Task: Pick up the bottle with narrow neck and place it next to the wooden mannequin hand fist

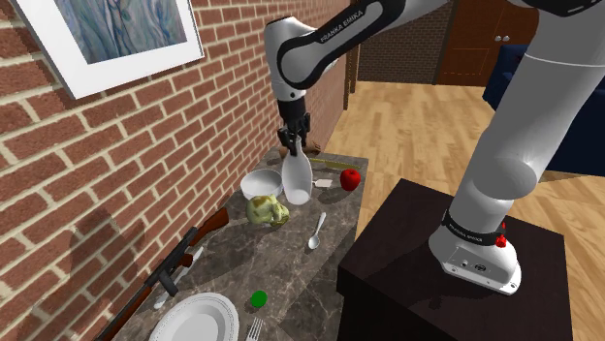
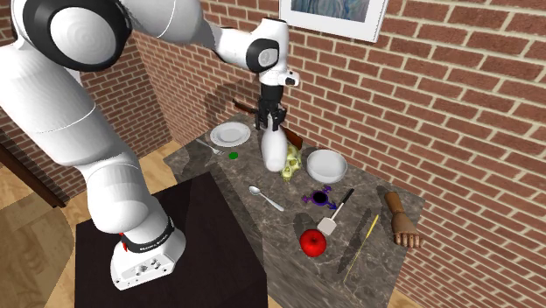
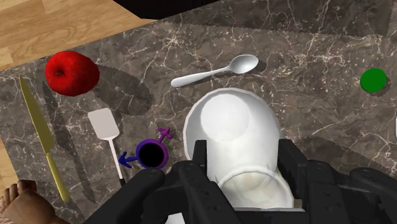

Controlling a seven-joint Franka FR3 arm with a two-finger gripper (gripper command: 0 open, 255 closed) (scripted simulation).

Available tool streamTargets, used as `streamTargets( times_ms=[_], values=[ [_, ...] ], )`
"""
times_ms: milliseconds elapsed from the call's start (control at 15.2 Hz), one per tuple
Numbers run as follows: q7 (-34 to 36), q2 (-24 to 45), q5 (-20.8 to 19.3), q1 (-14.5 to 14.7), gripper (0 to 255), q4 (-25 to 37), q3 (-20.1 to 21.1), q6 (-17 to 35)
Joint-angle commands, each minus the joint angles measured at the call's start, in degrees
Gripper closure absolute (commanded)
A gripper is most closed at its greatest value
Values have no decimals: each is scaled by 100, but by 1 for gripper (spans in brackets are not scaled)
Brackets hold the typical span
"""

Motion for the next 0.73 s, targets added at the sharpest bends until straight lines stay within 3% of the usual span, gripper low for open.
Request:
streamTargets(
  times_ms=[0, 660],
  values=[
    [-5, -68, 19, 4, 255, 78, 3, -144],
    [-61, -315, 75, -1, 255, 599, -16, -905]
  ],
)
